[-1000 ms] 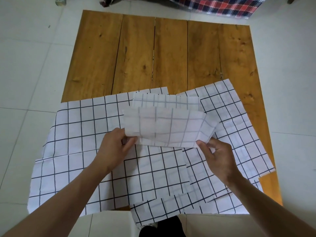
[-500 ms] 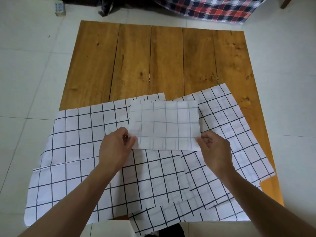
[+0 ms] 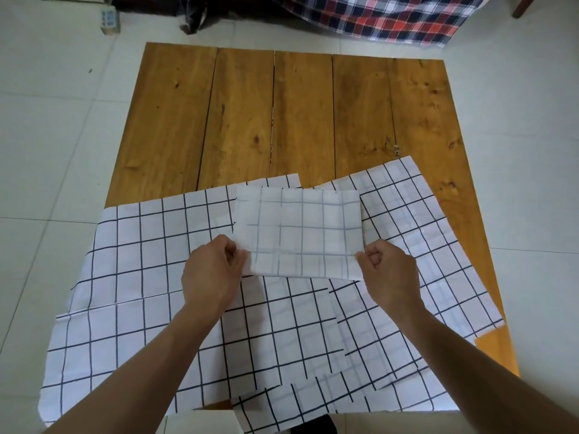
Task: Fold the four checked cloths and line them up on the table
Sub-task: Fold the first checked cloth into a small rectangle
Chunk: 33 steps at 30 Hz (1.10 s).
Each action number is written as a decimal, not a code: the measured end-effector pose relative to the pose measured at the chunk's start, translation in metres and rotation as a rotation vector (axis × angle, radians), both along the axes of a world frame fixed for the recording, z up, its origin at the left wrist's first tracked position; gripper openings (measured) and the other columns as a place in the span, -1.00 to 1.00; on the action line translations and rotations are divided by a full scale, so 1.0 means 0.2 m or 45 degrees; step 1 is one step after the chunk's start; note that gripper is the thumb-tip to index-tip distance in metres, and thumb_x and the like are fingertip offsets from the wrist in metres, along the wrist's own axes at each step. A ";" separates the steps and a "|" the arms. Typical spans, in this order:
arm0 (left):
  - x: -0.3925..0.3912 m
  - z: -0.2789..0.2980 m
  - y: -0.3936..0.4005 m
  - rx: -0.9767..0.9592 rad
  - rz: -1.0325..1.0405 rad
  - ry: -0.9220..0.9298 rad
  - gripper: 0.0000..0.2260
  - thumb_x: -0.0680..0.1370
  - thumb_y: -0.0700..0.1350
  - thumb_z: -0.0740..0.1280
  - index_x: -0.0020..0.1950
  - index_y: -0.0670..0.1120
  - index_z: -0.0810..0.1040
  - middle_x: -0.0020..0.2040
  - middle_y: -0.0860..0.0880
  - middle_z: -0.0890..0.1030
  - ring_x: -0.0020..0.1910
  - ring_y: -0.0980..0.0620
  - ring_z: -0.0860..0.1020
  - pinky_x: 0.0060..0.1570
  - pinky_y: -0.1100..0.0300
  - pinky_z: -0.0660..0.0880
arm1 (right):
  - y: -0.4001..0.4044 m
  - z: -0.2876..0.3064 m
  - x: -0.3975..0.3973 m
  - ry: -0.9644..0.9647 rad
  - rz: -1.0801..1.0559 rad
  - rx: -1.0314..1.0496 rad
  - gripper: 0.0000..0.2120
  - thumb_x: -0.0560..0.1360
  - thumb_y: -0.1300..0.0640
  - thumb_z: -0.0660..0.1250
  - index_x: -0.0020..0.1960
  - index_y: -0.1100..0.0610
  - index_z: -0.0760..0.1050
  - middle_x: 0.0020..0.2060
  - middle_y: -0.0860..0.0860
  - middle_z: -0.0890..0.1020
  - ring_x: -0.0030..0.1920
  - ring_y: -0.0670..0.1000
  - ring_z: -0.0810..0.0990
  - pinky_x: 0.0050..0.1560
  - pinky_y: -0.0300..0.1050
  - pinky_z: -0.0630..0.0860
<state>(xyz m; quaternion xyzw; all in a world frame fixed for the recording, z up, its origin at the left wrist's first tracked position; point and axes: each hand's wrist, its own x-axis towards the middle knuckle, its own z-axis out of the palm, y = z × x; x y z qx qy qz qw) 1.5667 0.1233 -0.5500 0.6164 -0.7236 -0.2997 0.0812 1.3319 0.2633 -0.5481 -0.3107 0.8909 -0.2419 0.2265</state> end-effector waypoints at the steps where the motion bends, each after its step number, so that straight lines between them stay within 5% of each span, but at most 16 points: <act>1: 0.00 0.00 0.00 -0.002 -0.002 -0.014 -0.85 0.57 0.00 0.36 -0.16 0.00 0.51 -0.33 0.12 0.53 -0.32 0.12 0.51 -0.32 0.13 0.48 | 0.00 0.00 0.00 0.000 0.000 0.015 -0.86 0.54 0.08 0.38 -0.16 0.11 0.55 -0.41 -0.06 0.60 -0.36 -0.08 0.58 -0.39 -0.35 0.38; 9: -0.01 -0.01 0.00 -0.021 -0.012 -0.066 -0.81 0.59 0.02 0.32 -0.19 -0.01 0.48 -0.35 0.04 0.54 -0.34 0.04 0.51 -0.35 0.06 0.52 | -0.02 0.00 0.00 0.019 -0.013 0.012 -0.84 0.53 0.12 0.39 -0.21 0.12 0.52 -0.48 -0.11 0.52 -0.44 -0.12 0.51 -0.38 -0.33 0.33; 17: 0.00 -0.02 0.01 -0.111 -0.088 -0.073 -0.87 0.57 -0.02 0.32 -0.07 0.02 0.38 -0.22 0.07 0.50 -0.25 0.03 0.46 -0.36 0.09 0.43 | -0.03 0.00 0.02 0.138 0.007 0.026 -0.85 0.52 0.08 0.41 -0.14 0.03 0.44 -0.36 -0.10 0.55 -0.36 -0.09 0.55 -0.30 -0.05 0.58; 22: 0.01 -0.02 0.02 -0.309 -0.326 -0.113 -0.94 0.56 -0.14 0.35 -0.04 -0.03 0.47 -0.11 0.04 0.40 -0.14 0.00 0.40 -0.34 0.06 0.46 | -0.04 -0.04 0.01 0.264 0.271 -0.069 -0.83 0.49 0.30 0.38 -0.11 0.05 0.48 -0.18 -0.10 0.46 -0.19 -0.03 0.49 -0.24 -0.09 0.51; 26: 0.03 -0.10 0.01 -0.538 -0.581 -0.180 -0.85 0.50 -0.27 0.41 0.02 -0.10 0.57 0.05 -0.05 0.51 -0.01 -0.09 0.45 -0.20 -0.02 0.48 | -0.04 -0.09 0.03 0.536 0.697 -0.175 -0.63 0.24 0.56 0.40 -0.06 0.22 0.61 -0.06 0.07 0.55 -0.03 0.12 0.57 -0.11 -0.01 0.59; 30: 0.04 -0.10 0.01 -0.599 -0.667 -0.170 -0.83 0.61 -0.05 0.27 0.07 -0.11 0.58 0.13 -0.05 0.56 0.04 -0.16 0.50 -0.12 -0.06 0.44 | -0.04 -0.07 0.13 0.656 0.674 -0.078 -0.77 0.34 0.25 0.53 -0.06 0.28 0.58 -0.02 0.13 0.57 0.01 0.11 0.61 -0.06 -0.02 0.64; 33: 0.02 -0.06 0.04 -0.487 -0.605 -0.272 -0.63 0.58 0.23 0.23 0.13 -0.04 0.56 0.21 -0.01 0.53 0.12 -0.11 0.46 -0.02 -0.02 0.42 | -0.02 -0.07 0.15 0.566 0.633 -0.052 -0.53 0.37 -0.13 0.51 0.00 0.26 0.56 0.03 0.09 0.56 0.07 0.05 0.58 -0.03 -0.11 0.62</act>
